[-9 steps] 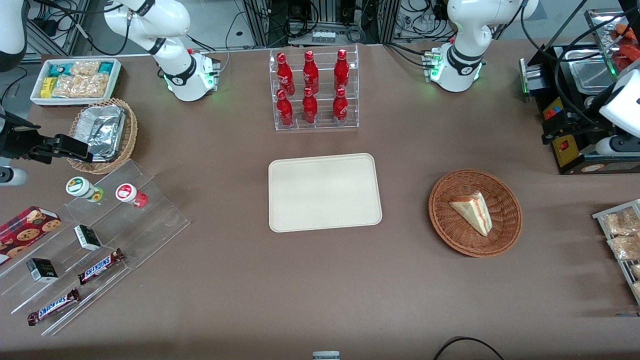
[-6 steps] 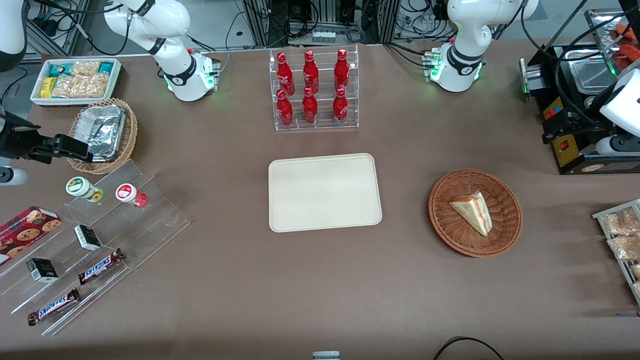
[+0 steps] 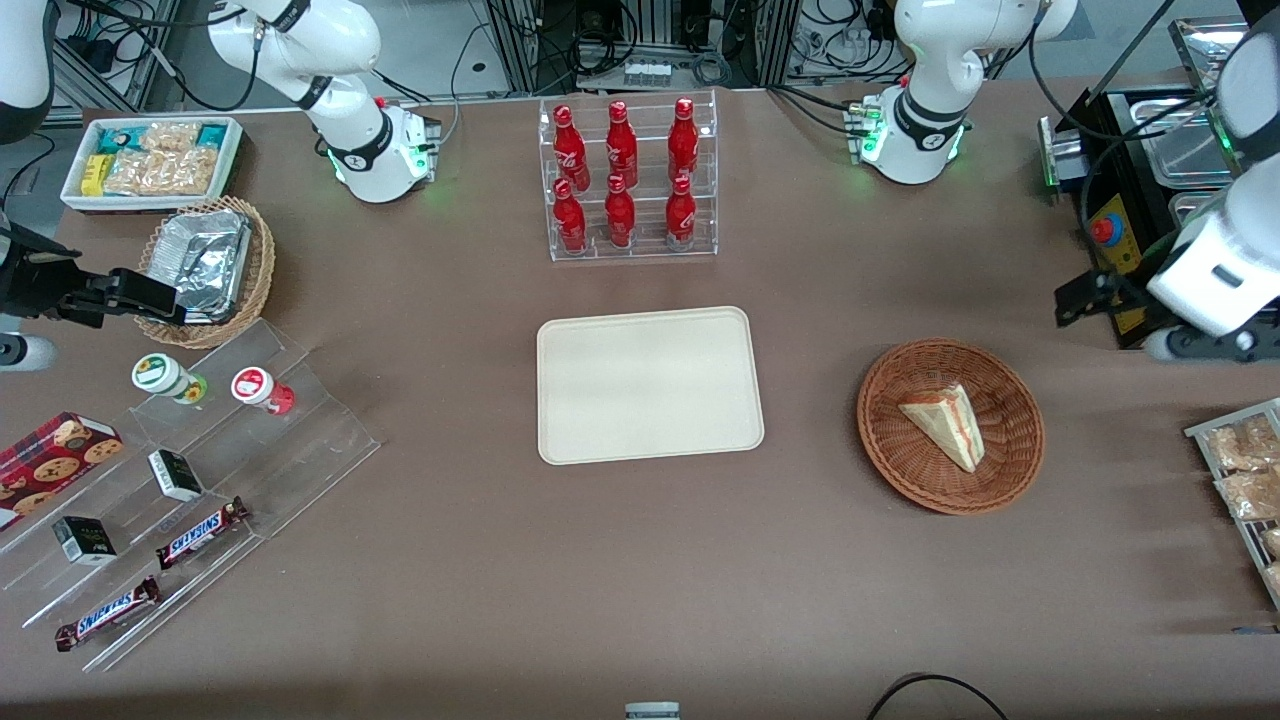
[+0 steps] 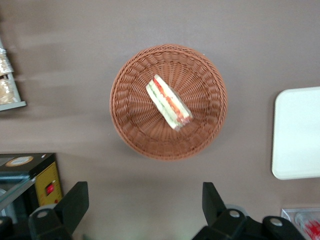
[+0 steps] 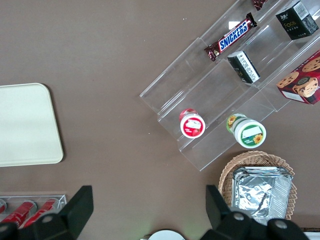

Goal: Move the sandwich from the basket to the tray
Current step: 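Move the open left gripper over the sandwich in the wicker basket, then lower the left gripper and close it on the wrapped sandwich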

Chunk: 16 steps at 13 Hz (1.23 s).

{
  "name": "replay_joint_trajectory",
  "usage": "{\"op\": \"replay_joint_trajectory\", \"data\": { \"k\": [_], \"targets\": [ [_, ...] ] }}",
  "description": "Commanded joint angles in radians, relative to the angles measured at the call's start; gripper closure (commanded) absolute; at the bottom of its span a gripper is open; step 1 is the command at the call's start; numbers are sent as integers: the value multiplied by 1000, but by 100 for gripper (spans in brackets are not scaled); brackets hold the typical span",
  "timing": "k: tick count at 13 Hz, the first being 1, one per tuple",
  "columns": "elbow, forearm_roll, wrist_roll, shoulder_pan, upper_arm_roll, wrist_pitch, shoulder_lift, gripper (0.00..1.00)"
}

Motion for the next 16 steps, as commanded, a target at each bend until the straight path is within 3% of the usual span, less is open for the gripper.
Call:
{"op": "replay_joint_trajectory", "data": {
  "k": [1, 9, 16],
  "targets": [
    [-168, 6, -138, -11, 2, 173, -34, 0],
    [-470, -4, -574, -12, -29, 633, -15, 0],
    [-549, -1, -585, -12, -52, 846, 122, 0]
  ]
}}
